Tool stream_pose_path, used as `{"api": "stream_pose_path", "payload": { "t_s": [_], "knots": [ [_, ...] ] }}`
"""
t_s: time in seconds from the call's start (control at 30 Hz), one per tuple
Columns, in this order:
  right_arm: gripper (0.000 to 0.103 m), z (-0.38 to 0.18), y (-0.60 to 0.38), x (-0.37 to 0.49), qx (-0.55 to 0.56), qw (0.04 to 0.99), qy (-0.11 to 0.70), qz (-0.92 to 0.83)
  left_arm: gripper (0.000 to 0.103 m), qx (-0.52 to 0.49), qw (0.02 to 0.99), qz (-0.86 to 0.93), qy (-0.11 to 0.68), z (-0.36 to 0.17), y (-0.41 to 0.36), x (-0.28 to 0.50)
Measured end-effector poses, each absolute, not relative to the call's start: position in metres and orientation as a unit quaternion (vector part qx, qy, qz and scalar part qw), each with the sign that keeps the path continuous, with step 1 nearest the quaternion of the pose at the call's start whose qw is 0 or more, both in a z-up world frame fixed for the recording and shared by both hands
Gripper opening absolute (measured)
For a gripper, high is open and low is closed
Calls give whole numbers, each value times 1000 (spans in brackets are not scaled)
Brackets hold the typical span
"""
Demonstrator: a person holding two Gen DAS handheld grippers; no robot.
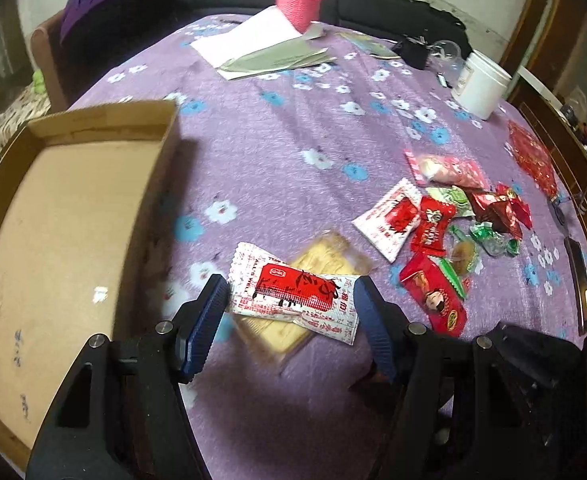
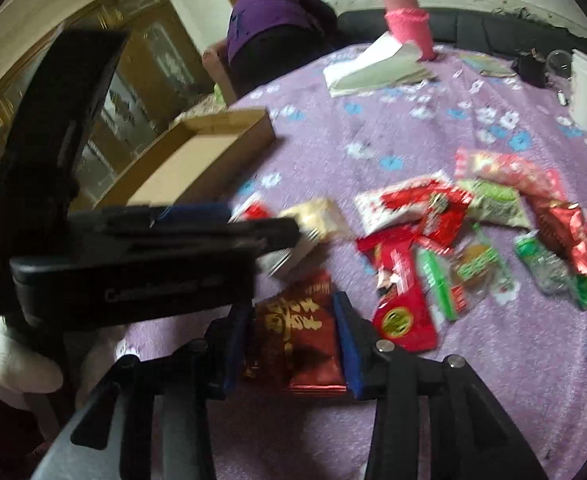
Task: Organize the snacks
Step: 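Grasp the red foil packet with the right gripper while the left grasps the gold wafer bar, then carry both snacks to the cardboard tray and open both grippers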
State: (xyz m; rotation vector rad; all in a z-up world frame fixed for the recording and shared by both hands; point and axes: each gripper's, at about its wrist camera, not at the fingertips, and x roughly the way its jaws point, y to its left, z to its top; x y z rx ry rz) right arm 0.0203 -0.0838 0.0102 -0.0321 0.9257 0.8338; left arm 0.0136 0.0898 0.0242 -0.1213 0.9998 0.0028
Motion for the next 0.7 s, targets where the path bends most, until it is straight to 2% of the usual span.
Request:
{"api": "stream_pose_path", "payload": {
  "t_s": [0.07, 0.17, 0.2, 0.4, 0.47, 0.5, 0.6, 0.63, 0.7],
  "knots": [
    [41, 10, -82, 15, -29, 817, 428, 385, 51, -49, 881, -16, 471, 25, 85, 12],
    [40, 13, -83, 11, -31, 819, 429, 380, 6, -55, 882, -49, 465, 31, 84, 9],
    [40, 13, -84, 11, -30, 819, 431, 378, 5, -56, 881, -58, 467, 32, 84, 8],
    [40, 26, -105, 3, 4, 828, 434, 356, 5, -113, 879, -101, 452, 46, 102, -1],
    [40, 30, -115, -2, 16, 830, 437, 346, 10, -141, 874, -123, 448, 53, 111, 2],
    [40, 32, -118, -3, 21, 832, 437, 341, 17, -147, 872, -127, 450, 55, 114, 4],
    [40, 36, -133, -9, 40, 838, 440, 319, 52, -142, 870, -117, 457, 58, 118, 13],
    [40, 37, -137, -10, 46, 840, 440, 313, 58, -133, 873, -116, 455, 58, 118, 13],
    [40, 40, -142, -13, 53, 845, 438, 301, 58, -90, 878, -120, 453, 55, 111, 14]
  ]
}}
